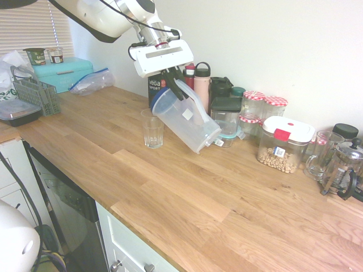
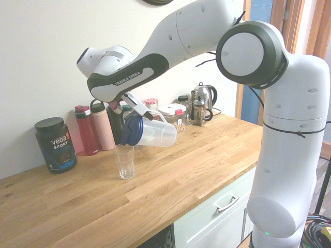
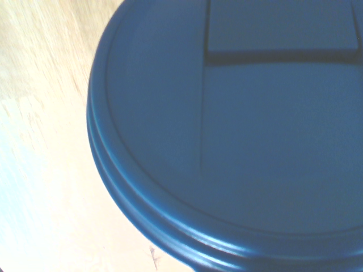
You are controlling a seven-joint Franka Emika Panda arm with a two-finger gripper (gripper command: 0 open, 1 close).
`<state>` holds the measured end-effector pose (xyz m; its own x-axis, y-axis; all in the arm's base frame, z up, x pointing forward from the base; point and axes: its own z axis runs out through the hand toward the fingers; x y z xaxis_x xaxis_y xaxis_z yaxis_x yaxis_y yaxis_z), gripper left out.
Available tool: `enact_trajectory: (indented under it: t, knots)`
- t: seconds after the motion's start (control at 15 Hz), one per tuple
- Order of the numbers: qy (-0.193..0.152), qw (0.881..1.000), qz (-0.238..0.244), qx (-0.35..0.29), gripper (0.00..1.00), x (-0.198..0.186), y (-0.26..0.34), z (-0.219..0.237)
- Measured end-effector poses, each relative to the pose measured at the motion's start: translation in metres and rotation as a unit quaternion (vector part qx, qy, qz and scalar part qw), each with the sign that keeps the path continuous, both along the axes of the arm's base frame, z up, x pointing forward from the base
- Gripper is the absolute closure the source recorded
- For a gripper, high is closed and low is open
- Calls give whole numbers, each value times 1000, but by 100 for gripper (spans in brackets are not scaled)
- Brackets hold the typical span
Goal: Pour me some water
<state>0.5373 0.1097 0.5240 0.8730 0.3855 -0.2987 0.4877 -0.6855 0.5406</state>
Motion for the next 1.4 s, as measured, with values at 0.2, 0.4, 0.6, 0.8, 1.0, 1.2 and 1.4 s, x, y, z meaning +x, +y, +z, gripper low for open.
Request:
enact_trajectory:
  t: [0.2,0.4,0.6,0.8,1.0,1.2,1.4]
  knots:
    - [-36,996,-57,63,100,-24,-19,42]
    - [-67,983,-119,122,100,-64,-46,99]
    - [-104,962,-181,177,100,-85,-80,129]
    - [-132,933,-250,223,100,-89,-121,135]
    - [-154,897,-316,269,100,-95,-165,108]
    - [-182,853,-378,310,100,-96,-196,51]
    - [-213,808,-433,339,100,-105,-218,8]
